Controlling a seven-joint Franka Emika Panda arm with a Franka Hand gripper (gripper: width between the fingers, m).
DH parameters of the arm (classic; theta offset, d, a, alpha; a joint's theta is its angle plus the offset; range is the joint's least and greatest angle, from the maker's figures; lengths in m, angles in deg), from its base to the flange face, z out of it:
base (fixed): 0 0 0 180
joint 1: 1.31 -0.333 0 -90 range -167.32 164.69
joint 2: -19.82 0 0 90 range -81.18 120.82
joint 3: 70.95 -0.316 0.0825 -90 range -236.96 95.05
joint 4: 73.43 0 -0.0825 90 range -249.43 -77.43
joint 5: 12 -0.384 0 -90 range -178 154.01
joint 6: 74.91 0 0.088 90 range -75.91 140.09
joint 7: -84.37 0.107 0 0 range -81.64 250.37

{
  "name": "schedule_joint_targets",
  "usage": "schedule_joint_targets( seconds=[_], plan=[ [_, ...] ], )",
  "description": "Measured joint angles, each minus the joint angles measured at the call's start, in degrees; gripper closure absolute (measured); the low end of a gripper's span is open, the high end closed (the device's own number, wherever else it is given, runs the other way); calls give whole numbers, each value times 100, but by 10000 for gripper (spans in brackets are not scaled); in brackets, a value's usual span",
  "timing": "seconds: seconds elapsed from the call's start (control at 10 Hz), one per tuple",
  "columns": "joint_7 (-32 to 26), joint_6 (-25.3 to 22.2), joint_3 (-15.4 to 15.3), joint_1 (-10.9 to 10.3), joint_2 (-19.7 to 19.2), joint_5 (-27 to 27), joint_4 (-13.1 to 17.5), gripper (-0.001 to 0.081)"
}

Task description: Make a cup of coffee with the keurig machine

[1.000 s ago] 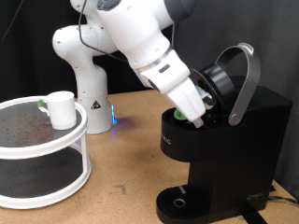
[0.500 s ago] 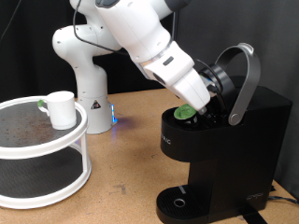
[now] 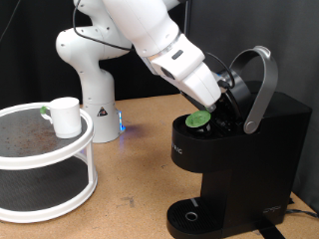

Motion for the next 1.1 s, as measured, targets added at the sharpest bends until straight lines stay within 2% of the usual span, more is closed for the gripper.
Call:
schedule_joint_targets(
  seconds=[0.3,0.7,1.0,1.1],
  plan=[
    [86,55,-26,-4,6,108,-135,-1],
    [48,104,-39,-17,5,-45,-286,-1],
    [-278,804,-27,-10,66,-654,-405,-1],
    [-273,840,13,18,90,-668,-402,-1]
  ],
)
